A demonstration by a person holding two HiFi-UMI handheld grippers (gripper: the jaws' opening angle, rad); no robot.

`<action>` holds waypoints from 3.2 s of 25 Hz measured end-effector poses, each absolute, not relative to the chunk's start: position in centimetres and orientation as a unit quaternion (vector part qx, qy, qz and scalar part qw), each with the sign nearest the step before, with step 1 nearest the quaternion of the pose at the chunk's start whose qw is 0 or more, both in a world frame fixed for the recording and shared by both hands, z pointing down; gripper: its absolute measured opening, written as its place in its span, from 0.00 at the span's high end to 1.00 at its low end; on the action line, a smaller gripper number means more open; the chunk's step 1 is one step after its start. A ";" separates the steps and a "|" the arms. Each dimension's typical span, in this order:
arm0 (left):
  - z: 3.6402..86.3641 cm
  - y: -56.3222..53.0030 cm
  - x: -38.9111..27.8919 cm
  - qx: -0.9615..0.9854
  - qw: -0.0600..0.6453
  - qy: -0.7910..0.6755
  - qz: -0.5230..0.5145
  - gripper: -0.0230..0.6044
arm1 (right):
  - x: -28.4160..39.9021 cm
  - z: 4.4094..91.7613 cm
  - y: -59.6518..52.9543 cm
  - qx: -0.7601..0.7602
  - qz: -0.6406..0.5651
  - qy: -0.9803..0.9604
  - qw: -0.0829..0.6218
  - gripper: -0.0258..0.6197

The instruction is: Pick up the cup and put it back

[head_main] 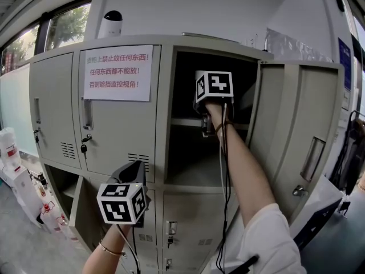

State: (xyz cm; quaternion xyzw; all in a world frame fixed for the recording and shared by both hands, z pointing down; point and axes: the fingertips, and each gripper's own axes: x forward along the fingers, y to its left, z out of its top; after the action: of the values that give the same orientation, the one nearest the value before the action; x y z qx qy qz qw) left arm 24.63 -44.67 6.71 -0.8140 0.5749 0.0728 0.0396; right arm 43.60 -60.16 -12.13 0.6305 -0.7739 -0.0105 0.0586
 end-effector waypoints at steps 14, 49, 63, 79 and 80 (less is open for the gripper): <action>8.0 -44.2 25.4 -0.821 0.036 0.567 0.061 0.94 | 44.6 -13.2 -58.1 0.639 -0.031 -0.769 -0.006 0.30; 14.9 -34.9 30.5 -0.828 -0.008 0.559 0.047 0.94 | 47.4 -0.1 -42.5 0.606 -0.037 -0.794 -0.024 0.55; 20.0 -32.6 31.2 -0.820 -0.024 0.570 0.036 0.94 | 47.6 14.2 -37.6 0.598 -0.032 -0.801 0.008 0.77; 25.2 -30.7 35.3 -0.839 0.011 0.542 0.036 0.94 | 50.2 25.2 -31.0 0.633 -0.045 -0.772 0.035 0.97; 25.6 -30.6 35.4 -0.840 0.010 0.541 0.036 0.94 | 50.0 25.9 -30.7 0.629 -0.038 -0.776 0.034 0.97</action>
State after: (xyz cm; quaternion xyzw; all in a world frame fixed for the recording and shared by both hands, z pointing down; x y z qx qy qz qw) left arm 35.44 -30.56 25.64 -0.8403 0.5408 0.0363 0.0104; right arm 50.00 -30.74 25.88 0.6289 -0.7758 -0.0382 0.0341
